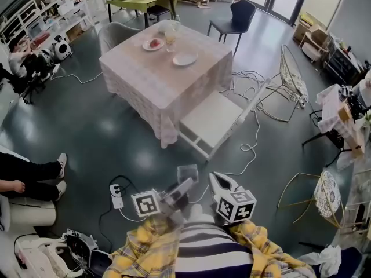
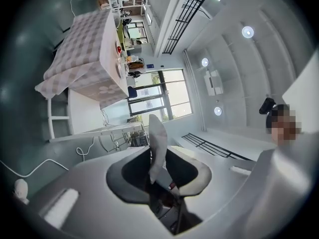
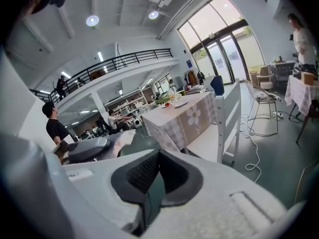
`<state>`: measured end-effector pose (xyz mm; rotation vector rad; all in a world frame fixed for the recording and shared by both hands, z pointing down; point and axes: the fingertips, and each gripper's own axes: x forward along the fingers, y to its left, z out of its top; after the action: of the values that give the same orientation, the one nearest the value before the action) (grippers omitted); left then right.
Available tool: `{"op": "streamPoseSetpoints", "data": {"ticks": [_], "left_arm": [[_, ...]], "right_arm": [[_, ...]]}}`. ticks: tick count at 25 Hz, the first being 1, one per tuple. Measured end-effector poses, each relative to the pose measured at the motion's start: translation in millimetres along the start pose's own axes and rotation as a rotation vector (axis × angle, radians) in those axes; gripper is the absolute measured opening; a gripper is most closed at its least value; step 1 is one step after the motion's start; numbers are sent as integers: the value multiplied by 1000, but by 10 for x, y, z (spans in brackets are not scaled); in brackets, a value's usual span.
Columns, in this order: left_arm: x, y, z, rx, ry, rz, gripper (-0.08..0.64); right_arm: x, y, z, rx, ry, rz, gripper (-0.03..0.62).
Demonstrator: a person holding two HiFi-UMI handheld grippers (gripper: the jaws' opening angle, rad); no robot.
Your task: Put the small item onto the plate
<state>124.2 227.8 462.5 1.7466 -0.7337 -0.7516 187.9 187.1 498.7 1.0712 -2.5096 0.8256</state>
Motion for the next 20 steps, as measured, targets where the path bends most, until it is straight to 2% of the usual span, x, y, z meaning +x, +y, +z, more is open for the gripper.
{"op": "streamPoseSetpoints", "data": {"ticks": [2, 8, 12, 16, 20], "left_arm": [[110, 2, 82, -7, -14, -19, 83], [278, 61, 330, 17, -28, -9, 83], [323, 157, 651, 13, -30, -8, 83], [442, 309, 974, -10, -6, -17, 83], [589, 409, 1237, 2, 58, -29, 83]], "right_arm": [[106, -75, 71, -25, 10, 6, 1], [363, -141, 275, -30, -7, 29, 2], [573, -130, 381, -35, -2, 19, 1], [862, -236, 589, -22, -11, -31, 2], [1181, -252, 840, -20, -37, -57, 2]]}}
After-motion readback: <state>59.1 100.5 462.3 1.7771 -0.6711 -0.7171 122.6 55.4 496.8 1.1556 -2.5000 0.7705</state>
